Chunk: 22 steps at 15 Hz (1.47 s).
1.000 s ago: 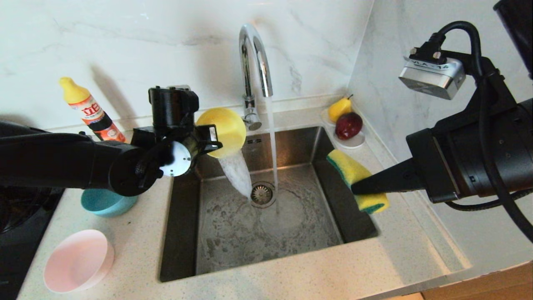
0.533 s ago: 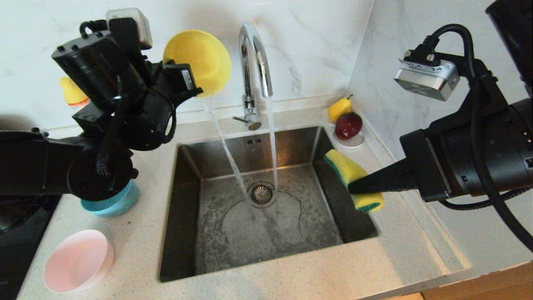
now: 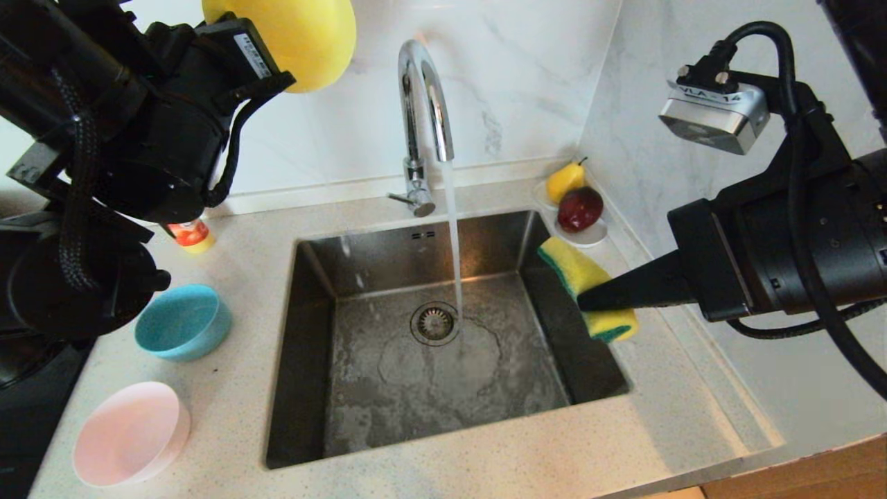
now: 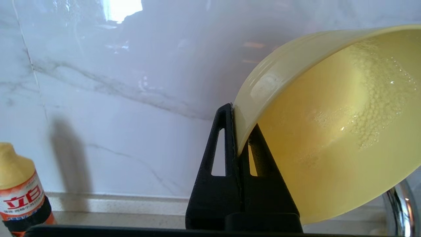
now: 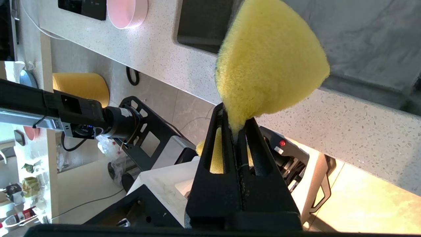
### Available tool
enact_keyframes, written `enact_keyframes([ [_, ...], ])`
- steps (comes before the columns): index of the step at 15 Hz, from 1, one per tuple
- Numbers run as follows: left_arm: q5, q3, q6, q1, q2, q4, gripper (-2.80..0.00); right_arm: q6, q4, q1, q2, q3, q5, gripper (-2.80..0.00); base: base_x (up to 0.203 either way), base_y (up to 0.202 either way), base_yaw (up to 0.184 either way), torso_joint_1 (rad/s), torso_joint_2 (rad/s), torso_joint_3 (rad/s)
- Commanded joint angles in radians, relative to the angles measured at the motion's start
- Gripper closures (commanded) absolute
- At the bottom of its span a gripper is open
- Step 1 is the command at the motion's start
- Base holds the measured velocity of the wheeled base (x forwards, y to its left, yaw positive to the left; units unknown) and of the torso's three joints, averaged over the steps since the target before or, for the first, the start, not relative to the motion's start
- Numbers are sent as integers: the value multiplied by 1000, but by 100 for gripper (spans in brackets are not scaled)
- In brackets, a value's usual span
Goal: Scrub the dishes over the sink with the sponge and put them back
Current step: Rinse the bowl, then place the bowl on the table
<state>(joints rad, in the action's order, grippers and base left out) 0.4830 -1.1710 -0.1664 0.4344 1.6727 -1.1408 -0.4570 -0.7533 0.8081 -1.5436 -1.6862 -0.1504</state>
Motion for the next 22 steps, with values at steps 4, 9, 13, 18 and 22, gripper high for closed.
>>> enact_keyframes([
  [4, 3, 51, 28, 3, -16, 129, 0, -3, -4, 0, 1, 8, 0, 0, 0, 0, 0, 0, 0, 0],
  [9, -73, -49, 244, -39, -133, 991, 0, -6, -3, -5, 18, 47, 0, 0, 0, 0, 0, 0, 0, 0],
  [13, -295, -388, 466, -244, -178, 1617, 0, -5, -4, -18, 17, 54, 0, 0, 0, 0, 0, 0, 0, 0],
  [18, -409, -462, 617, -604, -175, 1732, 0, -2, -4, -43, 11, 77, 0, 0, 0, 0, 0, 0, 0, 0],
  [22, -569, -460, 715, -865, -155, 1740, 0, -2, -3, -44, 8, 94, 0, 0, 0, 0, 0, 0, 0, 0],
])
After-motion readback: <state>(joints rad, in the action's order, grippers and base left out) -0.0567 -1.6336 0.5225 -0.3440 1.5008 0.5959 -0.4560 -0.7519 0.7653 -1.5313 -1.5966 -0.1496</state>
